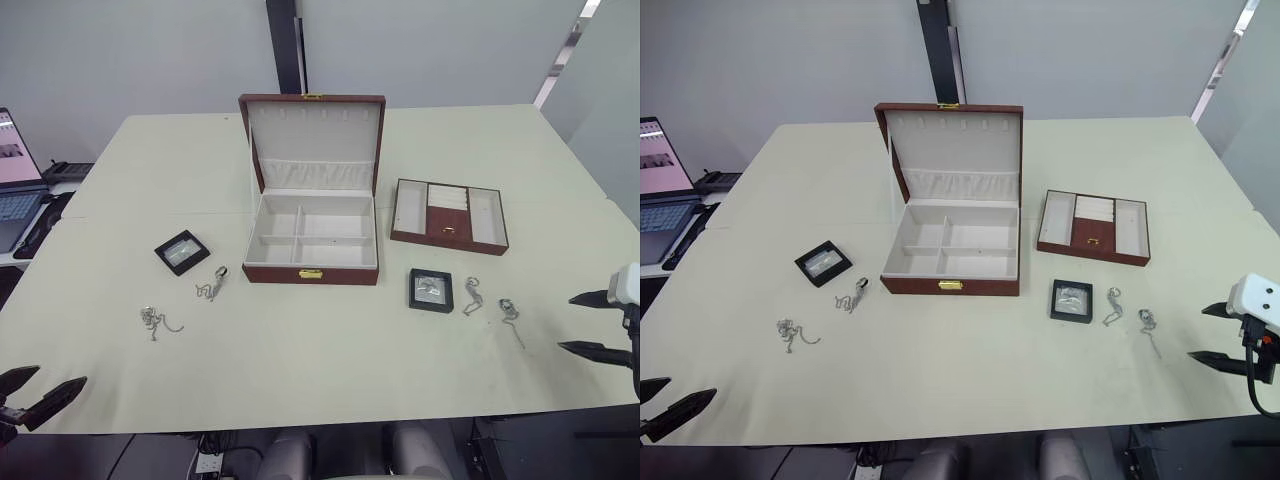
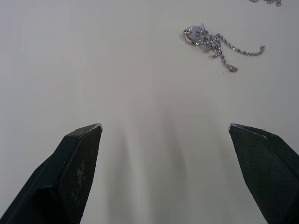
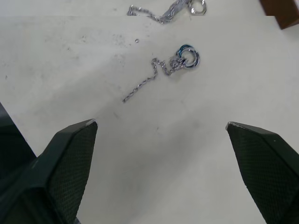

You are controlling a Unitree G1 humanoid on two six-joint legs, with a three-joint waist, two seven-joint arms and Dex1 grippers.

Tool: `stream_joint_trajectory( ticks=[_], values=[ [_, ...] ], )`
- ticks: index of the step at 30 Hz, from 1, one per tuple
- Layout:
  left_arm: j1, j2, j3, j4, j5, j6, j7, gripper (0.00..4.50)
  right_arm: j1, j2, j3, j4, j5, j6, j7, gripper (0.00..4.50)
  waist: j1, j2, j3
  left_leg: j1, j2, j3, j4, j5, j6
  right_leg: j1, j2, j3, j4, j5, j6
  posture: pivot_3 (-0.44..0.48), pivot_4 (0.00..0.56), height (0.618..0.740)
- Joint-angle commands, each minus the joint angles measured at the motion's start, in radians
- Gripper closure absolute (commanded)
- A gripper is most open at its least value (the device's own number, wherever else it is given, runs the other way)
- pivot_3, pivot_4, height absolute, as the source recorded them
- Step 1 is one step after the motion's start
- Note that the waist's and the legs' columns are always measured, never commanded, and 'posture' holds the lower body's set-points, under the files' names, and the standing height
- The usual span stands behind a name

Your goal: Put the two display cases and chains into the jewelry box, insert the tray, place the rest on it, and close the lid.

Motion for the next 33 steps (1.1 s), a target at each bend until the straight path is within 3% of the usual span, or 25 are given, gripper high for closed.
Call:
stream_joint_trajectory(
  ticks=[1, 11, 19, 25, 33],
  values=[
    [0.004, 0.012, 0.005, -0.020, -0.014, 0.004, 0.004, 0.00, -0.005, -0.011, -0.039, -0.009, 0.005, -0.018, -0.011, 0.03, -0.002, 0.000, 0.000, 0.000, 0.000, 0.001, 0.000, 0.000, 0.000, 0.000, 0.000, 0.000, 0.000, 0.000, 0.000, 0.000, 0.150, 0.740],
    [-0.009, -0.005, 0.002, -0.031, -0.031, 0.020, 0.032, 0.00, -0.067, -0.011, -0.013, -0.008, 0.041, -0.006, -0.031, 0.03, 0.001, 0.000, 0.000, 0.000, 0.002, 0.001, 0.000, 0.000, 0.000, 0.001, 0.000, 0.000, -0.001, 0.000, 0.000, 0.000, 0.150, 0.740],
    [0.022, -0.040, 0.034, -0.063, -0.048, 0.030, 0.064, 0.00, -0.208, 0.007, 0.040, -0.053, 0.142, 0.084, -0.065, 0.03, -0.001, 0.000, 0.000, 0.001, 0.010, 0.003, 0.000, 0.000, 0.000, 0.002, 0.003, 0.000, -0.006, 0.000, -0.001, 0.000, 0.150, 0.740],
    [0.064, -0.097, 0.045, -0.127, -0.075, 0.046, 0.107, 0.00, -0.413, 0.017, 0.210, -0.152, 0.225, 0.149, -0.066, 0.03, -0.001, 0.000, 0.001, 0.001, 0.011, 0.004, -0.001, -0.001, 0.001, 0.004, 0.003, 0.000, -0.011, 0.002, -0.001, 0.000, 0.150, 0.740],
    [0.111, -0.209, 0.056, -0.286, -0.147, 0.111, 0.216, 0.00, -0.879, 0.249, 0.573, -0.203, 0.280, 0.237, -0.048, 0.03, -0.003, 0.000, 0.001, 0.001, 0.011, 0.003, -0.001, -0.001, 0.001, 0.004, 0.003, -0.001, -0.012, 0.002, -0.001, 0.000, 0.150, 0.740]
  ],
)
